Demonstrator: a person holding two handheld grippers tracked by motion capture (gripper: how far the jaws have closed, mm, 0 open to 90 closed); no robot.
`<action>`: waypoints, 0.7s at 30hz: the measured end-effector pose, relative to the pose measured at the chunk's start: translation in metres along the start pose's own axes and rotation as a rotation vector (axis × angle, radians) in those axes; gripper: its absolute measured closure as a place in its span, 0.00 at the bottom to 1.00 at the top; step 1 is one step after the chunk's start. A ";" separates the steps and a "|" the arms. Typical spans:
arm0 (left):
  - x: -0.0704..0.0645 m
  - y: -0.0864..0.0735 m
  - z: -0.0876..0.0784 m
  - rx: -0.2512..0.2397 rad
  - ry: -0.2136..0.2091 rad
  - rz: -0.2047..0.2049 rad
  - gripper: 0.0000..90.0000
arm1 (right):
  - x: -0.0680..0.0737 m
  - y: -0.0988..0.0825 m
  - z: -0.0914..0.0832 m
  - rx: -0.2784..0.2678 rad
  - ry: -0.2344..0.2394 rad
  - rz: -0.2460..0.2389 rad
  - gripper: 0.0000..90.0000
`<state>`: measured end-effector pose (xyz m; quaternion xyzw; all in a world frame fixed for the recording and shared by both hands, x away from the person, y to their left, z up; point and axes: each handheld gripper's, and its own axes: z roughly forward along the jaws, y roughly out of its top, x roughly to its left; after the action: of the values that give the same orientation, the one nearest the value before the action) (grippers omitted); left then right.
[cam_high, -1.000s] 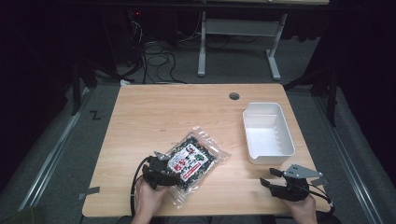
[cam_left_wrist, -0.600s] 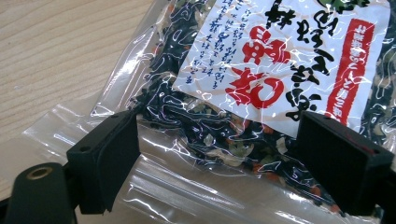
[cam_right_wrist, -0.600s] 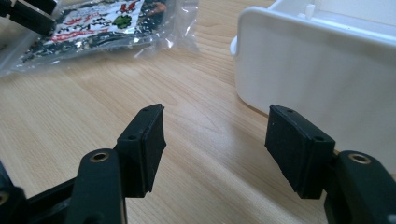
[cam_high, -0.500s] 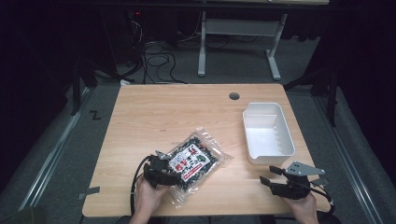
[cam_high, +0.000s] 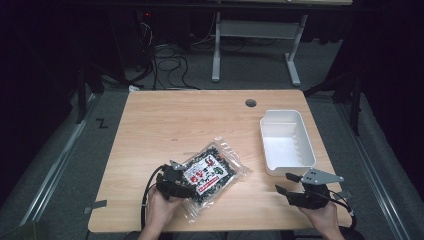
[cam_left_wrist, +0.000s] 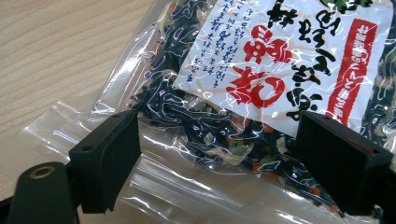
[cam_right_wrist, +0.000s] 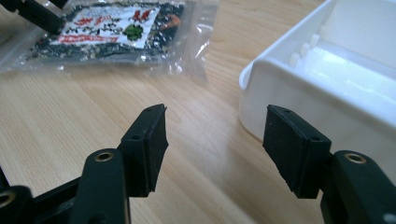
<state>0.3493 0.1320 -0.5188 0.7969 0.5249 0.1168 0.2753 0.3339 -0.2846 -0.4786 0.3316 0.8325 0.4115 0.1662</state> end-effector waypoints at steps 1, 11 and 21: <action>0.000 0.000 0.000 0.000 0.000 0.000 0.17 | 0.000 0.000 0.000 0.000 0.000 0.000 0.45; -0.002 0.002 0.002 -0.002 -0.008 0.017 0.17 | 0.002 0.028 -0.004 -0.022 -0.024 -0.104 0.51; -0.004 0.003 0.003 -0.003 -0.015 0.034 0.17 | 0.014 0.074 0.009 0.025 -0.020 -0.162 0.52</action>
<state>0.3513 0.1262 -0.5188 0.8061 0.5091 0.1164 0.2782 0.3593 -0.2366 -0.4254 0.2694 0.8600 0.3828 0.2030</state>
